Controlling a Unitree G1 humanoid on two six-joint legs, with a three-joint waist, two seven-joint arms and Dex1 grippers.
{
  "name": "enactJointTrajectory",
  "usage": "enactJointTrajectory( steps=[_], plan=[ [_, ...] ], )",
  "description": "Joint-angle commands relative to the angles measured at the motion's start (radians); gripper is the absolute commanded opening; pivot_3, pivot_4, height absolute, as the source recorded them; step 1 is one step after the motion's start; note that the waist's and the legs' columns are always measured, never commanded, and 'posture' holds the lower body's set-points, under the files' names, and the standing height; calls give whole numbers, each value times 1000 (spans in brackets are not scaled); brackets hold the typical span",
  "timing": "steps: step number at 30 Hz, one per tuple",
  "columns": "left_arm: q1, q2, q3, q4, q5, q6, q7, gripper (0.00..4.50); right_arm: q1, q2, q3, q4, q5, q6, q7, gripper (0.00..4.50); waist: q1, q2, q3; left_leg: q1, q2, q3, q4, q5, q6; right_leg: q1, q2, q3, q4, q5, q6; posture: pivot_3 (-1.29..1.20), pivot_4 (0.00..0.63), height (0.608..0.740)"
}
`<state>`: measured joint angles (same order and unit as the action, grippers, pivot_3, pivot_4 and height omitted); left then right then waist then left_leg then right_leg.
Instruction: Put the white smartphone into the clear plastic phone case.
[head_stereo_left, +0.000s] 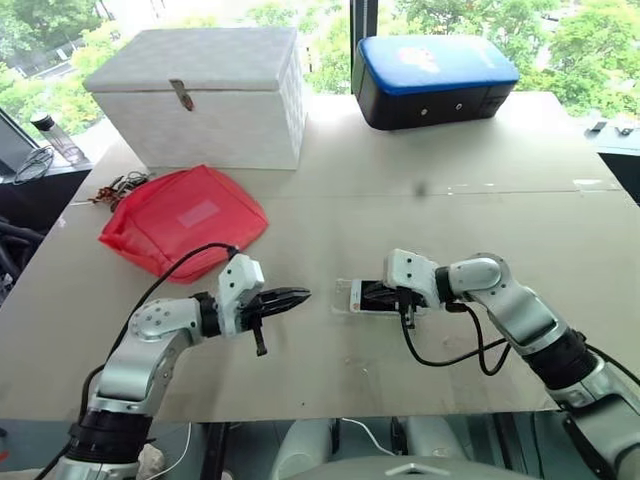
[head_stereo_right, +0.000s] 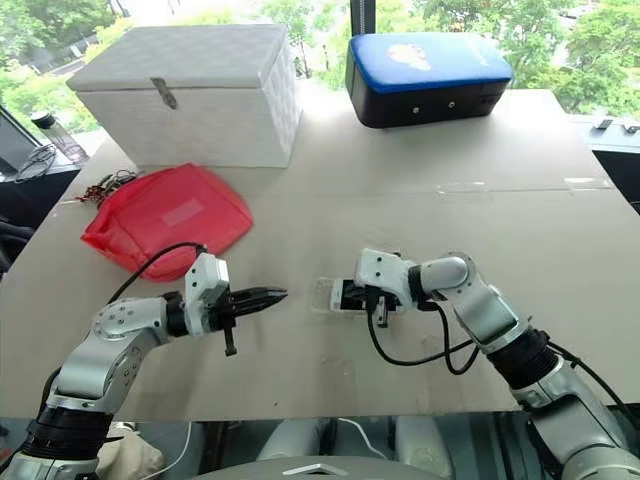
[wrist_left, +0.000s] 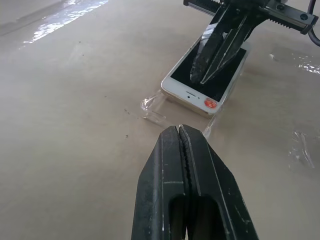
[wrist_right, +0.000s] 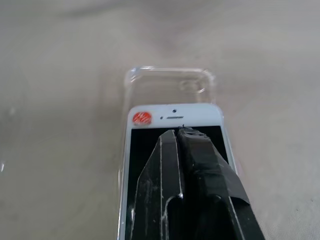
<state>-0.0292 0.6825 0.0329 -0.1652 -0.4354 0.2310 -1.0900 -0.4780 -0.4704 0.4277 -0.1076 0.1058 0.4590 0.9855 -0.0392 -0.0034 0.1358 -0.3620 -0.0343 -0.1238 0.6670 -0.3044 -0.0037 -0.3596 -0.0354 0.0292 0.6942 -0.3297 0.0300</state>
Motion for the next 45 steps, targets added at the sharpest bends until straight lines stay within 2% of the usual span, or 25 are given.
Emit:
enactJointTrajectory(
  steps=[1, 6, 10, 20, 24, 27, 34, 38, 45],
  plan=[
    [10, 7, 34, -4, -16, -24, -11, 0, -25, 9, -52, -36, 37, 64, -17, 17, 0, 2, 3, -1, 0, 0, 0, 0, 0, -1, 0, 0, 0, 0, 0, 0, 150, 740],
    [19, 7, 40, -2, -16, -29, -15, 0, -87, -4, -16, -63, 12, 113, -9, 17, -1, 2, 6, -7, 0, 0, -1, 2, -4, -7, 0, 0, 0, 0, 0, 0, 150, 740],
    [22, 6, 41, 1, -14, -33, -14, 0, -127, -1, 24, -8, -35, 108, -18, 17, -2, 2, 6, -19, 0, 0, 1, 3, -5, -19, 0, 0, 2, 0, 0, 0, 150, 740],
    [39, 4, 46, -1, -12, -43, -8, 0, -177, -1, 71, 77, -91, 54, 33, 17, -1, 2, 7, -20, 0, 0, 1, 3, -5, -19, 0, -1, 1, 0, 0, 0, 150, 740],
    [45, 1, 46, -5, -11, -46, -1, 0, -191, 8, 56, 63, -86, 43, 42, 17, -3, 2, 7, -20, 0, 0, 1, 3, -5, -19, 0, 0, 1, 0, 0, 0, 150, 740],
    [55, -1, 47, -10, -12, -50, 4, 0, -196, 45, -3, 34, -45, 43, 14, 17, -3, 2, 7, -19, 0, 0, 1, 3, -5, -19, 0, 0, 1, 0, 0, 0, 150, 740],
    [68, -3, 48, -16, -13, -54, 11, 0, -166, 27, -61, -101, 49, 94, 48, 17, 0, 2, 8, -20, 0, -1, 1, 3, -5, -19, -1, -1, 0, 0, 0, 0, 150, 740],
    [66, -5, 47, -13, -12, -56, 9, 0, -110, -35, -12, -141, 48, 110, 91, 17, 1, 2, 7, -20, 0, -1, 1, 3, -5, -19, -1, -1, 0, 0, 0, 0, 150, 740],
    [64, -7, 49, -11, -10, -55, 10, 0, -75, -65, 79, -53, -23, 54, 100, 17, -2, 2, 8, -19, 0, 0, 1, 3, -5, -19, 0, 0, 1, 0, 0, 0, 150, 740]
  ],
)
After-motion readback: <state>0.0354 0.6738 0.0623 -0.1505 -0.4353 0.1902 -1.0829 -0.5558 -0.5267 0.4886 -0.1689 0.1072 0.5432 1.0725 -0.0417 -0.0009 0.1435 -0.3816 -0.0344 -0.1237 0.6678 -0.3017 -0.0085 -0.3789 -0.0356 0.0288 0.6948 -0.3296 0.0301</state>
